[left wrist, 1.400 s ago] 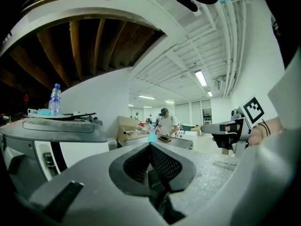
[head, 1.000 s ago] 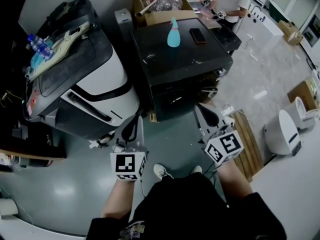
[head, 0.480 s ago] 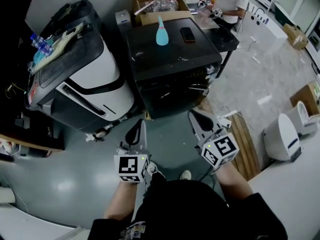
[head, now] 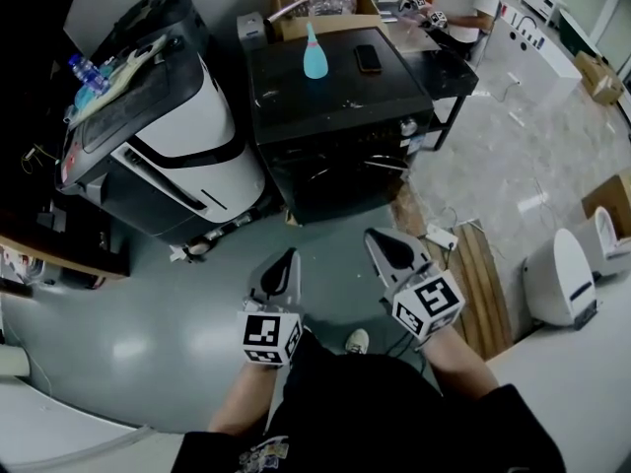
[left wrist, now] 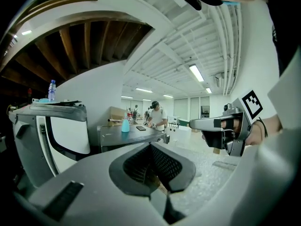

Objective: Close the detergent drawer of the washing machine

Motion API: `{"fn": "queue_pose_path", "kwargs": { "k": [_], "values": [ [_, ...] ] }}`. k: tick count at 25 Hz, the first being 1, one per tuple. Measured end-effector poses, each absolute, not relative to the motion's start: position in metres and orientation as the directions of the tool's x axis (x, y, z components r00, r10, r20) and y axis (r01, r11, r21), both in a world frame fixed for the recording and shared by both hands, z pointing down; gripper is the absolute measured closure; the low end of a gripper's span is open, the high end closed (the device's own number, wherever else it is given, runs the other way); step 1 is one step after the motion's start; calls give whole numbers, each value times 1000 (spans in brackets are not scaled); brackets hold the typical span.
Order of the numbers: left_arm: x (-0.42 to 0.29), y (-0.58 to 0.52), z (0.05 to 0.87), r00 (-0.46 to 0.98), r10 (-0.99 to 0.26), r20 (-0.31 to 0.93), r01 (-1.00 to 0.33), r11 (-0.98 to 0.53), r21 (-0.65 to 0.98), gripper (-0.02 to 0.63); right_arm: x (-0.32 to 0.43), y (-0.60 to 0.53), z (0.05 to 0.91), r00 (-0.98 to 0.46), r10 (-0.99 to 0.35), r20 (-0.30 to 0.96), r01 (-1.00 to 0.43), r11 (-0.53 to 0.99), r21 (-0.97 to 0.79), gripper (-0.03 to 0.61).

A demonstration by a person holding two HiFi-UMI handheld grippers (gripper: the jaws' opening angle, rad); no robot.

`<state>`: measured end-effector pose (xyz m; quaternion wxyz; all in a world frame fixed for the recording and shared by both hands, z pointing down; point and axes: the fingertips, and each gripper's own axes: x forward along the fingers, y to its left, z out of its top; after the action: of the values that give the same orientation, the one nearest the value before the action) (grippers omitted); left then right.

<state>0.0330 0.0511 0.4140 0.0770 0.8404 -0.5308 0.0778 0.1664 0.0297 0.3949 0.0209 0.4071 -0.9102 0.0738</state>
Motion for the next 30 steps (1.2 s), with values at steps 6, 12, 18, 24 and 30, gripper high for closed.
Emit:
{"fn": "queue_pose_path", "kwargs": {
  "k": [6, 12, 18, 24, 30],
  "values": [
    [54, 70, 428, 436, -865, 249, -898, -434, 65, 611, 166, 51, 416, -706, -693, 145, -708, 691, -143, 580],
    [58, 72, 435, 440, -862, 251, -896, -440, 58, 611, 158, 51, 429, -723, -671, 164, -691, 705, -161, 581],
    [54, 69, 432, 433, -868, 243, -899, -433, 56, 611, 153, 47, 428, -732, -663, 159, -681, 713, -165, 581],
    [53, 66, 431, 431, -870, 238, -900, -432, 51, 611, 153, 44, 428, -731, -663, 159, -682, 712, -165, 581],
    [55, 65, 434, 436, -866, 246, -898, -438, 51, 611, 154, 43, 428, -727, -667, 162, -686, 708, -167, 581]
  ]
}}
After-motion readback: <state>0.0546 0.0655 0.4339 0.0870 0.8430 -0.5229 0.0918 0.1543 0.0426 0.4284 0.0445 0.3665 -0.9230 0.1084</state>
